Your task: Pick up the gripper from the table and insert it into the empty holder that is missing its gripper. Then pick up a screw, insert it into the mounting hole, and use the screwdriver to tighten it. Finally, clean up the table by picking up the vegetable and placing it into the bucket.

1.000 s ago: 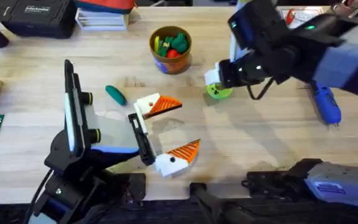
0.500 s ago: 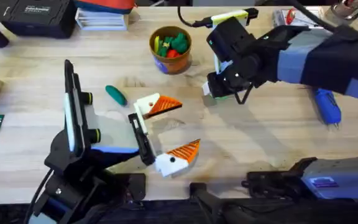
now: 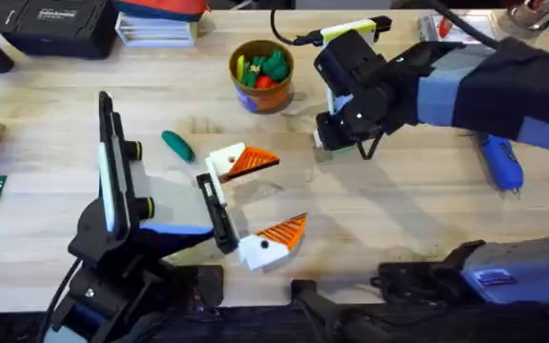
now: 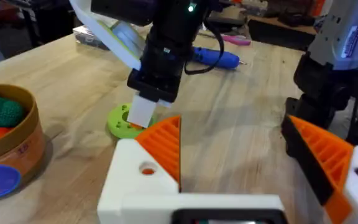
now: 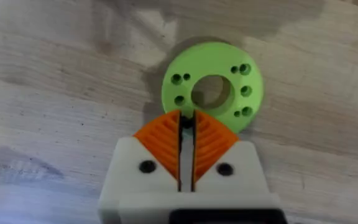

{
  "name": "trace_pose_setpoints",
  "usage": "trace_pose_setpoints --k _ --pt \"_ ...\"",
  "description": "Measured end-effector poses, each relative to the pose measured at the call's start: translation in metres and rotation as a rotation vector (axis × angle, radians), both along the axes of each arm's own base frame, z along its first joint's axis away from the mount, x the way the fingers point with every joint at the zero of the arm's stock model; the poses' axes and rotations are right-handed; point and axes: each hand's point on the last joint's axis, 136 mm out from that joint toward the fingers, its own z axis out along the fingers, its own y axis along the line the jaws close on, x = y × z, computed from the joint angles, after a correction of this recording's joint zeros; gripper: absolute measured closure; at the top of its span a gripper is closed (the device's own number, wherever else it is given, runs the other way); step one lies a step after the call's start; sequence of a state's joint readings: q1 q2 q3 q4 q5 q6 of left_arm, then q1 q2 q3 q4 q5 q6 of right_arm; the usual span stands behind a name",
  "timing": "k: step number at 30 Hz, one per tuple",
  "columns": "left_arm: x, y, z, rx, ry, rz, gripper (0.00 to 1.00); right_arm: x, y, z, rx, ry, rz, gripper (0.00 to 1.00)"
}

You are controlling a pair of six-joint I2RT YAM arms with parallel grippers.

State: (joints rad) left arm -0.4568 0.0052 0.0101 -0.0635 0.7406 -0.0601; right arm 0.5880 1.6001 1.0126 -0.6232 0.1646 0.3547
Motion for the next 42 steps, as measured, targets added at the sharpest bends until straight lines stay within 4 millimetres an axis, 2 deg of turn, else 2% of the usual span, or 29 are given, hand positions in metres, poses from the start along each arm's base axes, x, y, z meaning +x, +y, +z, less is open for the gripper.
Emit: trace_pose_setpoints --k 5,12,15,21,27,30,35,42 --pt "0.0 0.0 0.0 0.0 0.0 0.0 0.015 0.001 -0.001 0.0 -0.003 -0.006 -0.001 0.987" --pt "0.0 0.0 0.0 0.0 0.0 0.0 0.015 0.001 -0.001 0.001 -0.006 -0.003 0.001 0.995" --pt "0.0 0.0 0.0 0.0 0.0 0.0 0.015 -0.004 -0.004 0.008 -0.03 0.026 0.013 0.996" --pt "0.0 0.0 0.0 0.0 0.001 0.0 0.015 0.004 0.001 0.036 -0.025 0.005 0.039 0.996" --pt "0.0 0.0 0.0 0.0 0.0 0.0 0.015 0.007 0.005 0.08 0.006 -0.051 0.076 0.996" --pt "0.0 0.0 0.0 0.0 0.0 0.0 0.015 0.006 0.016 0.106 0.049 -0.086 0.125 0.996" --pt "0.0 0.0 0.0 0.0 0.001 0.0 0.015 -0.009 0.053 0.142 0.159 -0.09 0.269 0.996" --pt "0.0 0.0 0.0 0.0 0.0 0.0 0.015 -0.042 0.105 0.169 0.282 -0.084 0.453 0.996"
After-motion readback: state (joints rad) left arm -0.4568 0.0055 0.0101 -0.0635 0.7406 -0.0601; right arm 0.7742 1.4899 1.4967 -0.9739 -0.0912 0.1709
